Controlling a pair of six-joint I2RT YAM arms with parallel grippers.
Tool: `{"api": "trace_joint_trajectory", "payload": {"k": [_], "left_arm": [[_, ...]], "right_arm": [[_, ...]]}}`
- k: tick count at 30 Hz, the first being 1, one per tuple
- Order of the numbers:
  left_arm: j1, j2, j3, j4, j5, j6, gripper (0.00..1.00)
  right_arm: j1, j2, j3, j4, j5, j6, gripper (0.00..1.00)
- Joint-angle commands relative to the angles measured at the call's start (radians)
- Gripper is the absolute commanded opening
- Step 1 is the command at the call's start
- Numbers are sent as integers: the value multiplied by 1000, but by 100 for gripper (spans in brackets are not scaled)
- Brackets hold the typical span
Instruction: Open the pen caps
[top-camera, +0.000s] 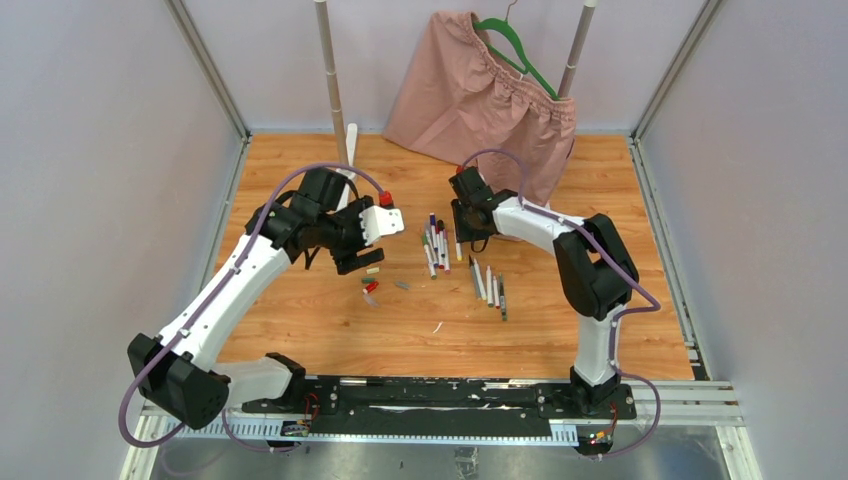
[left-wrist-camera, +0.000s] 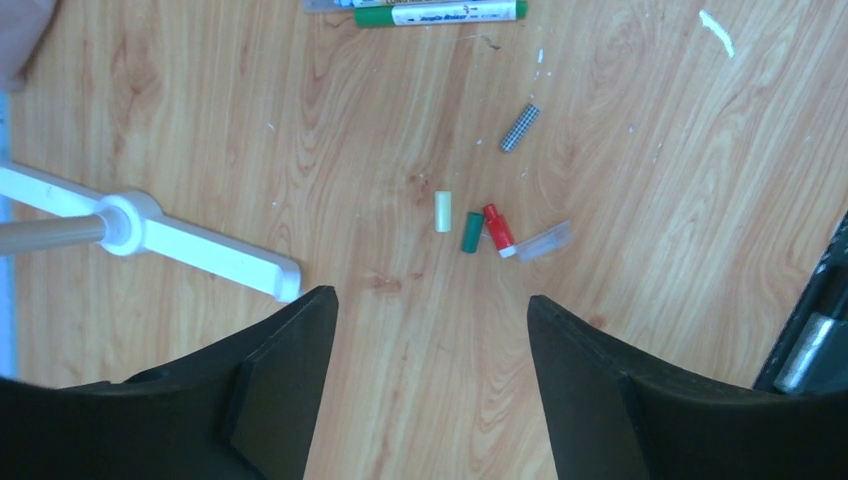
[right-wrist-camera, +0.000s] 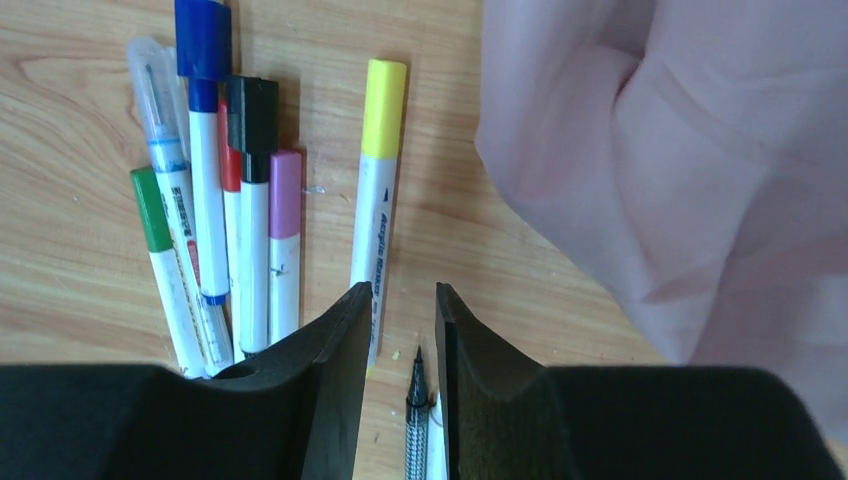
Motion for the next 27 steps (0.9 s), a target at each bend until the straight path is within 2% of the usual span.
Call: {"api": "trace_joint_trajectory", "payload": {"k": [1, 3, 15, 20, 25, 27], "left_arm": [[4, -5, -1, -14, -17, -20, 96], [4, 9, 13, -14, -46, -37, 100], [5, -23, 19, -11, -69, -11, 100], [5, -38, 3, -11, -115, 77, 100], [6, -12, -19, -3, -196, 110, 100], [7, -16, -15, 13, -199, 112, 100]], "right_arm": [[28, 45, 52, -28, 46, -11, 35], [31, 59, 59, -29, 47, -11, 35], [35, 81, 80, -29, 52, -5, 36], [49, 119, 90, -29, 55, -8, 34], [57, 140, 88, -29, 70, -7, 27], [60, 143, 84, -29, 80, -9, 21]]}}
